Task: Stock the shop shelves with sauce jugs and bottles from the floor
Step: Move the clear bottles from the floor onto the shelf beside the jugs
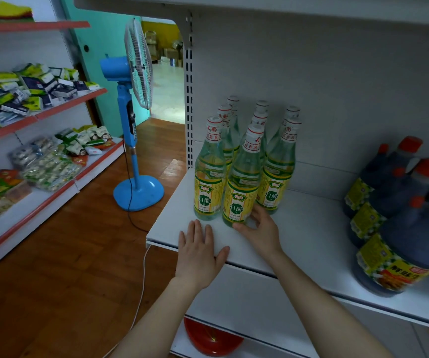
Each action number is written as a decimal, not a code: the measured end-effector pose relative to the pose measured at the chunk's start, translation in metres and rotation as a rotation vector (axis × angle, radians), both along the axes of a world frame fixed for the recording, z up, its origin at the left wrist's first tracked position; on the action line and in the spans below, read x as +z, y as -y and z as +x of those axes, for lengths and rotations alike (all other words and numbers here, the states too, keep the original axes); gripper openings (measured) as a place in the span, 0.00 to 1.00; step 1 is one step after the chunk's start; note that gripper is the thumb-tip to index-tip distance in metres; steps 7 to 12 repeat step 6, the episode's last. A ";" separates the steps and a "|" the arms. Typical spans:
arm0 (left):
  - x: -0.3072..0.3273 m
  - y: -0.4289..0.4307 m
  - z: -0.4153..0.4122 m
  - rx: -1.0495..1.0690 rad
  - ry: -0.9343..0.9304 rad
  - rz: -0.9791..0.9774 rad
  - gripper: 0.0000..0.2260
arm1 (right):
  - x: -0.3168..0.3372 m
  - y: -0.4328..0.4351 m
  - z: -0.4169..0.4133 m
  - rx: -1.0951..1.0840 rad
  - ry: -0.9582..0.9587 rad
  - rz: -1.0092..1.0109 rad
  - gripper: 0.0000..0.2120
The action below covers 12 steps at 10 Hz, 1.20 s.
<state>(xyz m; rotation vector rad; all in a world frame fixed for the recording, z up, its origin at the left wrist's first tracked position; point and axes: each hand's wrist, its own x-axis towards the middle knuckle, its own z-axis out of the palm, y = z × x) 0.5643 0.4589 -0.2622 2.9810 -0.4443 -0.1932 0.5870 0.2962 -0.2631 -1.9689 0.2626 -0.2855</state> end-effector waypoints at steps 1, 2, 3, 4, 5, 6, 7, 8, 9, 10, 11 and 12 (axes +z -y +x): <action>0.002 0.000 -0.001 0.000 -0.005 -0.007 0.32 | -0.001 -0.001 0.000 -0.002 0.003 -0.003 0.30; 0.002 0.000 -0.001 0.001 -0.015 -0.021 0.32 | -0.001 -0.001 0.000 -0.007 -0.004 -0.009 0.30; 0.002 0.000 -0.001 0.002 -0.015 -0.021 0.32 | -0.003 -0.002 0.001 -0.006 -0.006 -0.003 0.30; 0.002 -0.002 -0.001 0.007 -0.008 -0.027 0.32 | 0.002 -0.003 -0.002 -0.003 -0.037 -0.021 0.30; 0.000 0.001 -0.001 -0.001 0.000 -0.050 0.32 | 0.007 0.001 -0.006 0.033 -0.088 -0.036 0.33; 0.001 -0.001 0.000 0.027 0.020 -0.077 0.32 | 0.020 0.005 -0.028 0.066 -0.083 -0.110 0.35; 0.001 -0.001 0.000 0.027 0.020 -0.077 0.32 | 0.020 0.005 -0.028 0.066 -0.083 -0.110 0.35; 0.001 -0.001 0.000 0.027 0.020 -0.077 0.32 | 0.020 0.005 -0.028 0.066 -0.083 -0.110 0.35; 0.001 -0.001 0.000 0.027 0.020 -0.077 0.32 | 0.020 0.005 -0.028 0.066 -0.083 -0.110 0.35; 0.001 -0.001 0.000 0.027 0.020 -0.077 0.32 | 0.020 0.005 -0.028 0.066 -0.083 -0.110 0.35; 0.001 -0.001 0.000 0.027 0.020 -0.077 0.32 | 0.020 0.005 -0.028 0.066 -0.083 -0.110 0.35; 0.001 -0.001 0.000 0.027 0.020 -0.077 0.32 | 0.020 0.005 -0.028 0.066 -0.083 -0.110 0.35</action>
